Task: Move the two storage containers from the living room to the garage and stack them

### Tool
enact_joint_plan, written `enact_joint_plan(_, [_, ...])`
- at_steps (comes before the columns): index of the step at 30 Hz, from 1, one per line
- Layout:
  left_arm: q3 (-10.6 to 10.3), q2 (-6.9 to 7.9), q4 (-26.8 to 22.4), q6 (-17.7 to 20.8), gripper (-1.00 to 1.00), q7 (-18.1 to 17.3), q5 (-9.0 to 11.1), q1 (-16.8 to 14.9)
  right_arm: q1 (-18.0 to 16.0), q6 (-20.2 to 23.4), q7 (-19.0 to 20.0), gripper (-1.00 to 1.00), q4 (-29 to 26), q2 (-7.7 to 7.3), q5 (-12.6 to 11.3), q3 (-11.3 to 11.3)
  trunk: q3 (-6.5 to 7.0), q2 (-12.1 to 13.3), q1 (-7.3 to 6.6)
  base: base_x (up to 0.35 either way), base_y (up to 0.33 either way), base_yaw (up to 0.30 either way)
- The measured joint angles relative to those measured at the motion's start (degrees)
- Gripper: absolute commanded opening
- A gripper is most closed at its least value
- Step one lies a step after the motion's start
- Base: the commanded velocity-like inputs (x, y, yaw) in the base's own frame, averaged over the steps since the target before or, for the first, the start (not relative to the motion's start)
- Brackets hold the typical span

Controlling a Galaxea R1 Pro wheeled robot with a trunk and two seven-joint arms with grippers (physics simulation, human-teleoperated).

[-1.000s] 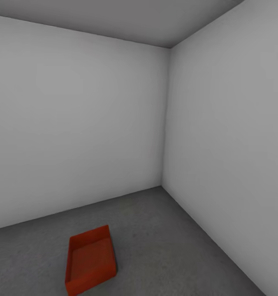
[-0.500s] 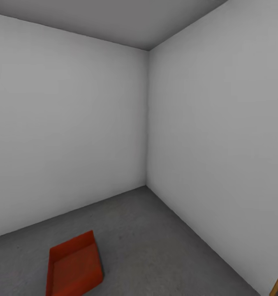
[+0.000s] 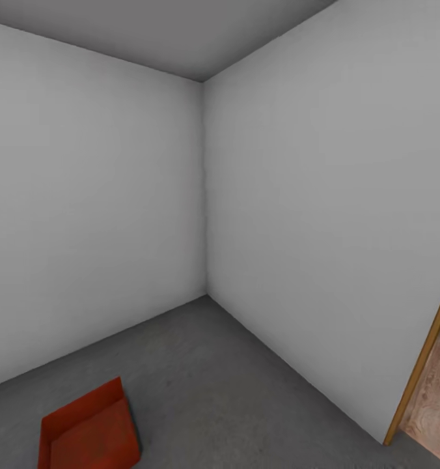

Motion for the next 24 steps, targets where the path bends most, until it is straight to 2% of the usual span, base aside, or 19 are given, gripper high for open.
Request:
enact_joint_plan(5, [0.0,0.02,0.0,0.2,1.0,0.0,0.0,0.0,0.0,0.0,0.0,1.0,0.0,-0.05,0.0,0.0,0.11,0.0,0.0,0.0,0.0,-0.288])
enact_joint_plan(10, [0.1,0.72,0.1,0.7,1.0,-0.2,0.0,0.7,0.0,0.0,0.0,1.0,0.0,-0.18,0.0,0.0,0.23,0.0,0.0,0.0,0.0,-0.288])
enact_joint_plan(13, [0.0,1.0,0.0,2.2,1.0,-0.8,0.0,1.1,0.0,0.0,0.0,1.0,0.0,-0.2,0.0,0.0,0.3,0.0,0.0,0.0,0.0,-0.288])
enact_joint_plan(16, [0.0,1.26,0.0,5.1,1.0,-2.5,-0.1,1.3,0.0,0.0,0.0,1.0,0.0,-0.16,0.0,0.0,0.36,0.0,0.0,0.0,0.0,-0.288])
enact_joint_plan(24, [0.0,1.19,0.0,6.1,1.0,-5.0,-0.3,1.4,0.0,0.0,0.0,1.0,0.0,-0.13,0.0,0.0,0.55,0.0,0.0,0.0,0.0,-0.288])
